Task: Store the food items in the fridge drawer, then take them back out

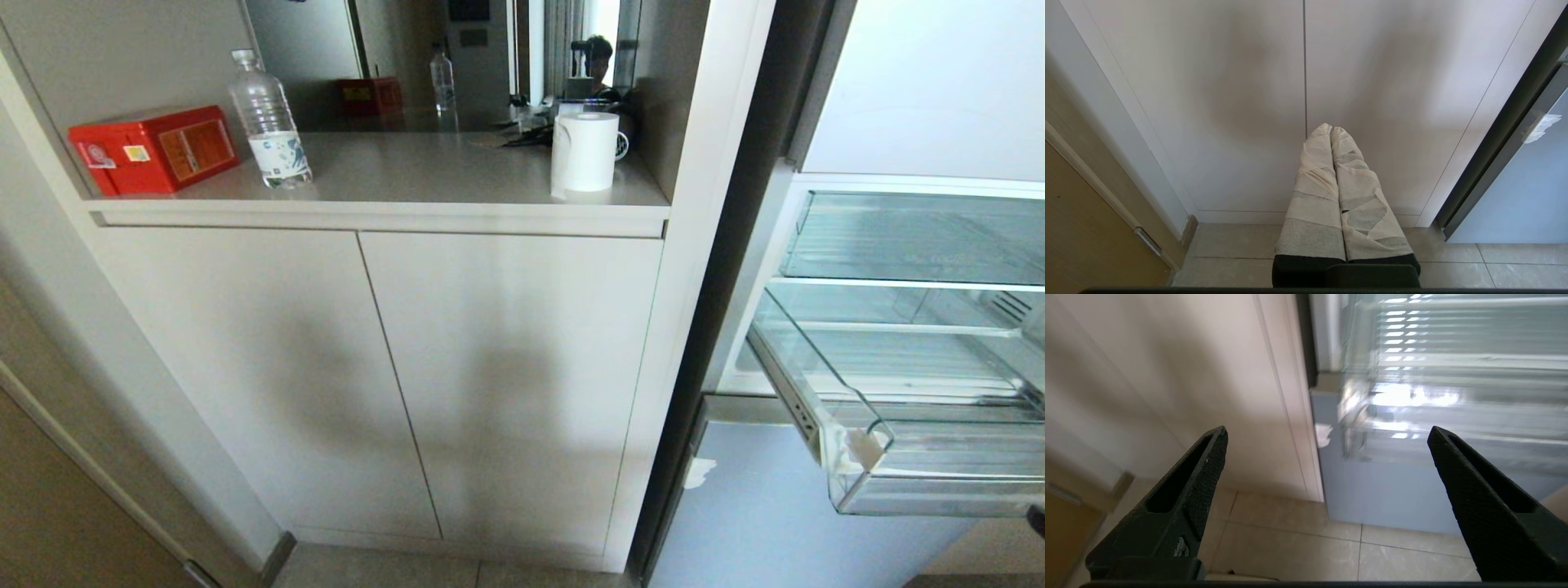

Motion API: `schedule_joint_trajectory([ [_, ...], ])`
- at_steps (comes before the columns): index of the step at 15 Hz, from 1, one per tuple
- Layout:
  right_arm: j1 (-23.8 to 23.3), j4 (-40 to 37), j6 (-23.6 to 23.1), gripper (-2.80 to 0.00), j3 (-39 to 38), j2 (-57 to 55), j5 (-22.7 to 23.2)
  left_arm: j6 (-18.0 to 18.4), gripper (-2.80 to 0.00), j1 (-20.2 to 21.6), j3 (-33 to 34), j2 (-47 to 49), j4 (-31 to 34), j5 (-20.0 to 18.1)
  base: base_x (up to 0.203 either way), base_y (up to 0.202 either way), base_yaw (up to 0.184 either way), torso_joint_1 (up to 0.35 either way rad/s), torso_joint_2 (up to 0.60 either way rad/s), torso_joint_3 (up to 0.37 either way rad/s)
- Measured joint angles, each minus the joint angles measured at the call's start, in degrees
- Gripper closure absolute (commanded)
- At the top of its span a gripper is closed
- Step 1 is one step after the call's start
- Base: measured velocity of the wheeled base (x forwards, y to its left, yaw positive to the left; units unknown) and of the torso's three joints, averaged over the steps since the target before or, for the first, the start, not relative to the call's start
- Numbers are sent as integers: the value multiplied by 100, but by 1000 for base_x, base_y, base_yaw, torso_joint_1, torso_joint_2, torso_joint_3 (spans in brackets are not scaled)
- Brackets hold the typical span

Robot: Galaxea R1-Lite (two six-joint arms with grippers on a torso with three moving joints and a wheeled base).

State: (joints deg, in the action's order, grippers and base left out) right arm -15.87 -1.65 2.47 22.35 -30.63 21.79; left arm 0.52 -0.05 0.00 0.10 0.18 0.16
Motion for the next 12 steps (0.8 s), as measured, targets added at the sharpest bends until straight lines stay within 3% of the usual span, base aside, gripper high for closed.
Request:
schedule_joint_trajectory([
  [5, 1060, 147, -483, -280, -888, 881, -1180, 0, 0, -2, 0, 0, 0, 1, 0, 0, 0, 0, 0, 0],
  [10, 1298, 1107, -1028, -280, -2088, 1578, -1411, 0, 0, -2, 0, 0, 0, 0, 0, 0, 0, 0, 0, 0],
  [12, 1415, 934, -1102, -280, -2199, 1883, -1426, 0, 0, -2, 0, 0, 0, 1, 0, 0, 0, 0, 0, 0],
])
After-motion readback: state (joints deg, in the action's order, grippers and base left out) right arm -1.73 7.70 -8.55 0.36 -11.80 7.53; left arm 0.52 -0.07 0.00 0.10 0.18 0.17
